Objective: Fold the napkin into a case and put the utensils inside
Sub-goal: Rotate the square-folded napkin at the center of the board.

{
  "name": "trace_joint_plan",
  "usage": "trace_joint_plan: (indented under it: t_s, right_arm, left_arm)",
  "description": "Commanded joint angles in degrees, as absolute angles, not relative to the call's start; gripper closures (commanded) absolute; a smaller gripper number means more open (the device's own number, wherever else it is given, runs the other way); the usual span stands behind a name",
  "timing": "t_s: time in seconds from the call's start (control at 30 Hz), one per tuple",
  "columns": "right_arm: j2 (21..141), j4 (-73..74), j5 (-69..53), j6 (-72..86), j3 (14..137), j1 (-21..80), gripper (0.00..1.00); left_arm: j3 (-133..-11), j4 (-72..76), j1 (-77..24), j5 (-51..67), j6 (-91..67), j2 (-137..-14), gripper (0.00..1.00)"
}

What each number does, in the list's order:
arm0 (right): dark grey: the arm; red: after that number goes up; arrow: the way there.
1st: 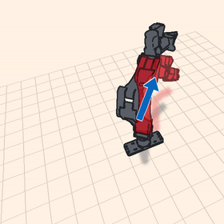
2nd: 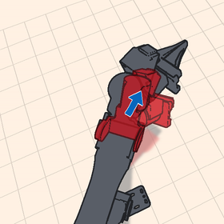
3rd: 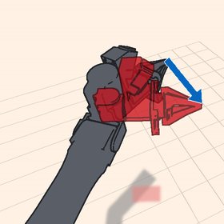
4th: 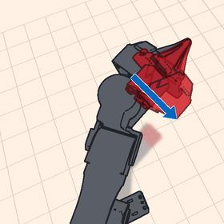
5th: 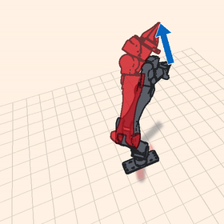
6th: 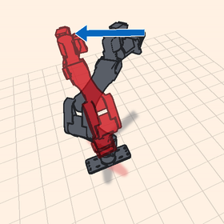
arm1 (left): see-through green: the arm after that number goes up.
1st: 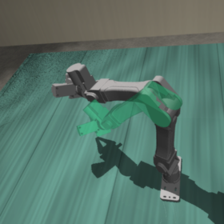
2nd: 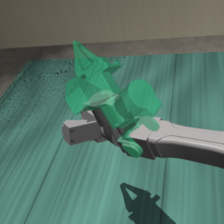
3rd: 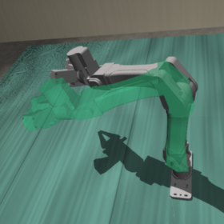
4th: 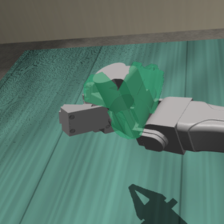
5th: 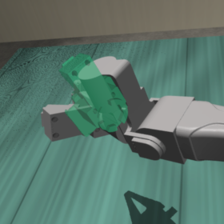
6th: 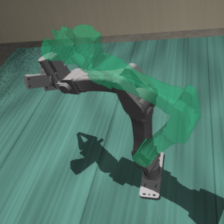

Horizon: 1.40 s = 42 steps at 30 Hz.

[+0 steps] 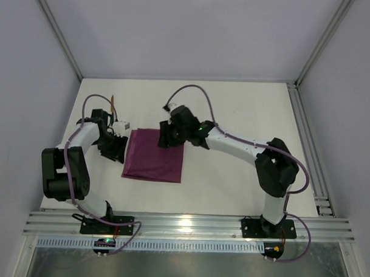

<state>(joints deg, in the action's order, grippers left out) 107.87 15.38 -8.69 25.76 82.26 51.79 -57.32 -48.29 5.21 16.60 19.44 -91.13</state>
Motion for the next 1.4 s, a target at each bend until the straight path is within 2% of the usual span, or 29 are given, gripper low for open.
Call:
trace_joint_plan:
  t_s: [0.0, 0.13, 0.37, 0.47, 0.5, 0.63, 0.7, 0.77, 0.87, 0.93, 1.07, 1.2, 1.37]
  right_arm:
    - [105.55, 15.38, -7.64, 30.14, 77.97, 42.04, 0.56]
    - [108.88, 12.4, -11.68, 30.15, 77.51, 36.93, 0.57]
    - [117.15, 9.76, -15.11, 30.14, 82.17, 32.96, 0.56]
    - [119.61, 7.92, -18.1, 31.19, 82.62, 32.87, 0.56]
    - [120.05, 7.65, -18.37, 31.55, 82.7, 32.87, 0.56]
    - [120.85, 5.81, -17.4, 32.96, 81.83, 32.87, 0.58]
    - [121.11, 5.28, -17.66, 33.83, 81.3, 32.87, 0.64]
    - [121.2, 4.22, -18.28, 34.45, 81.04, 32.87, 0.75]
    - [121.55, 3.17, -19.42, 35.33, 80.69, 32.78, 0.9]
    - [120.59, 2.47, -19.07, 36.12, 79.03, 32.87, 0.96]
    - [115.24, 0.44, -15.92, 38.14, 72.1, 32.87, 0.96]
    - [106.89, -1.93, -10.47, 41.91, 60.94, 32.87, 0.96]
    - [94.25, -3.17, -2.04, 47.62, 43.11, 38.47, 0.96]
  left_arm:
    - [-58.8, -52.03, 4.22, 17.05, 20.74, -89.73, 0.5]
    - [-57.48, -52.03, 1.33, 15.12, 20.83, -91.75, 0.44]
    - [-56.34, -49.75, -2.2, 13.18, 19.6, -95.0, 0.44]
    - [-56.34, -49.05, -2.2, 12.4, 19.42, -95.89, 0.61]
    - [-56.25, -48.87, -2.2, 11.96, 19.42, -96.5, 0.69]
    - [-55.37, -47.73, -2.2, 10.81, 19.6, -97.91, 0.88]
    - [-55.28, -47.11, -2.2, 10.37, 19.69, -98.26, 0.97]
    - [-55.28, -46.85, -2.2, 10.19, 19.86, -98.26, 1.0]
    - [-55.63, -46.67, -2.28, 10.2, 19.95, -97.12, 0.99]
    - [-56.34, -47.19, -2.2, 10.11, 20.13, -95.9, 0.92]
    - [-57.74, -47.99, -2.11, 10.11, 20.83, -92.82, 0.71]
    - [-59.59, -48.87, -2.02, 10.46, 21.0, -90.01, 0.59]
    - [-60.56, -49.39, -2.11, 13.36, 22.67, -88.6, 0.54]
